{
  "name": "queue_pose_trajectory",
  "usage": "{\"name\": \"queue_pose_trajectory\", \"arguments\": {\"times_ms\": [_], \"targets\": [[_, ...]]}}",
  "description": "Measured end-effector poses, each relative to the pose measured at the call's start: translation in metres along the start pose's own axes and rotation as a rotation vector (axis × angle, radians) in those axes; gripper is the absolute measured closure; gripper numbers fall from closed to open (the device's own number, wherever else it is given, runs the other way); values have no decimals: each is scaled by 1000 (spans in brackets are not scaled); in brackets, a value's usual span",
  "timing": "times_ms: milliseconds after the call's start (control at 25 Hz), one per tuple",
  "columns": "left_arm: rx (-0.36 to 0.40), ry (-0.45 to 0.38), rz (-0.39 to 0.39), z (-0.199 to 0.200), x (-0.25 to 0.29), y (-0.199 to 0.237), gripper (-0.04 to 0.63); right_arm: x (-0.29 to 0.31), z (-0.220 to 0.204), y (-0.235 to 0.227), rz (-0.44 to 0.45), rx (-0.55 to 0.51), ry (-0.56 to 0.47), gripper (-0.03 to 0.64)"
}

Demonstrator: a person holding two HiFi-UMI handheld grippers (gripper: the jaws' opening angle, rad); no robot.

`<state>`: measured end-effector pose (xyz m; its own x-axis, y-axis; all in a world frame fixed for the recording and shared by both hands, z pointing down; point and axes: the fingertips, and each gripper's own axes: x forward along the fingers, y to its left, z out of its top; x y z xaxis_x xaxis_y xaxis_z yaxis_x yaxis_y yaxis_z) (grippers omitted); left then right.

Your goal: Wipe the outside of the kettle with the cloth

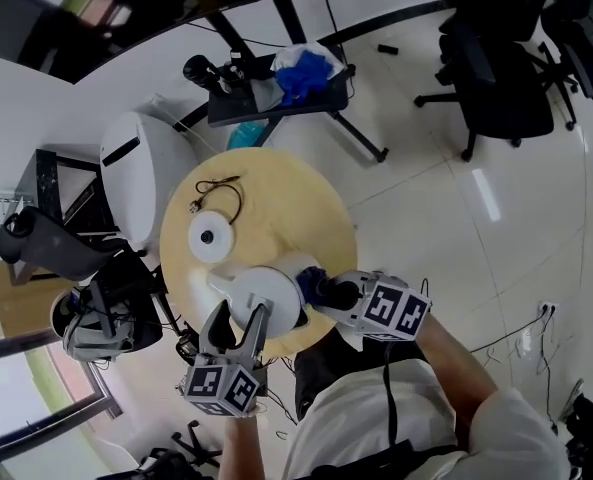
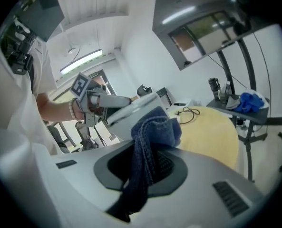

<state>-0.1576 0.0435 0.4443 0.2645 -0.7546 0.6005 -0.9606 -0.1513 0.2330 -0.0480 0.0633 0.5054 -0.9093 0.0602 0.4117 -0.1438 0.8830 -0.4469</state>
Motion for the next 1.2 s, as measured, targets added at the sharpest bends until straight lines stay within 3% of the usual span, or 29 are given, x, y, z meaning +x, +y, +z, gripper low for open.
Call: {"name": "queue_pose_trajectory", "arguments": {"times_ms": [320,440,600,840,960,1080,1200], "targets": [[56,22,-75,2,2,1,293,55,-101,-75,-41,229,184,551],[64,34,-108,1,3,2,291,64,-118,-83,-23,267,238,551],[51,40,-119,1,4,3,284,53,-93,-68,19,189,237,552],[51,53,-95,-1,3,4,284,1,18,-15,103,-23,78,552],[42,47,-84,-1,4,4,285,-14,59,1,103,-150,66,552],[41,41,-82,0,5,1,285,-16,64,0,95,-250,120,552],[47,47,-83,0,4,0,285,-8,47,-12,104,-235,169,552]]}}
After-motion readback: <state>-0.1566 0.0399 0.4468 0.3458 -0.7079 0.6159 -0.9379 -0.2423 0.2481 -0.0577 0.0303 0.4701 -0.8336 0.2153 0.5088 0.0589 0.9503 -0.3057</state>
